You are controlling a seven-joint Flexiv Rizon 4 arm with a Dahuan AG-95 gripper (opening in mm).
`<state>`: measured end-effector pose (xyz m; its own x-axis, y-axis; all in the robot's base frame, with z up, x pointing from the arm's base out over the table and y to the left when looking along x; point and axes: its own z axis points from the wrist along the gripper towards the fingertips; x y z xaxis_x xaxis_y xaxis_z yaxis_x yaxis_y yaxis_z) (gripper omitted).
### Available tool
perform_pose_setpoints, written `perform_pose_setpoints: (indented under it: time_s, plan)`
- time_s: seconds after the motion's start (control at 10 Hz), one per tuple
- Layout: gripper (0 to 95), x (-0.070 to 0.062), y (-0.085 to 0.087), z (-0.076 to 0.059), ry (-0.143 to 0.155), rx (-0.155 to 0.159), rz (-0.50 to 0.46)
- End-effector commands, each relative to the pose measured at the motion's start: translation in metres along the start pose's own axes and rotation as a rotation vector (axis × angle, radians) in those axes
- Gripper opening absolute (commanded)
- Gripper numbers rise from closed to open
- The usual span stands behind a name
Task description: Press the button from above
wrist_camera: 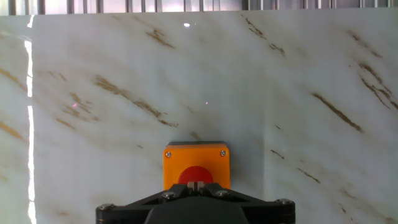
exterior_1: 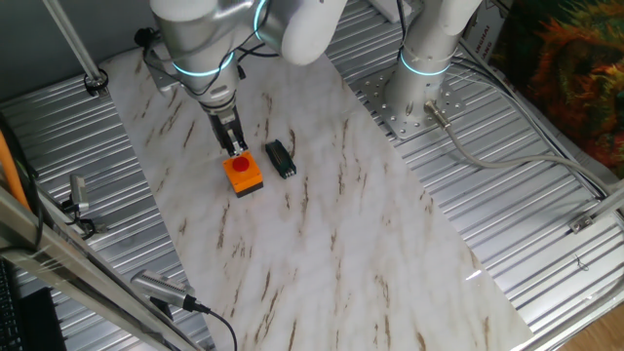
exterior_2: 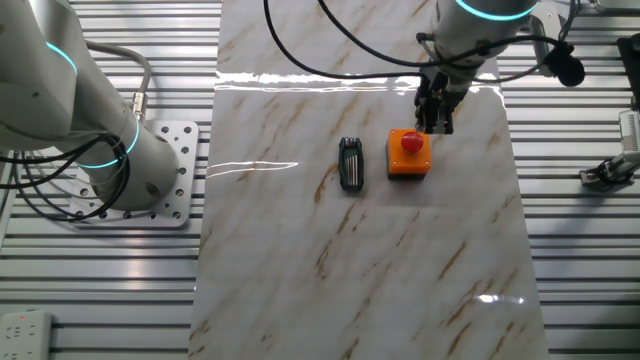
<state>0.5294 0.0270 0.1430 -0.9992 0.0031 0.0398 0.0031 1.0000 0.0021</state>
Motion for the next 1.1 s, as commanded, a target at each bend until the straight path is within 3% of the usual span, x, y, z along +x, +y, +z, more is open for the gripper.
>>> perform_pose_setpoints:
  time_s: [0.1, 0.3, 0.6, 1.1]
  plan:
    - [0.0, -0.001, 0.000, 0.002, 0.001, -0.010, 0.002]
    - [0.0, -0.001, 0.000, 0.002, 0.014, -0.018, -0.004]
    - [0.0, 0.002, 0.001, -0.009, 0.036, -0.012, -0.001]
    - [0.0, 0.002, 0.001, -0.009, 0.035, -0.005, -0.019]
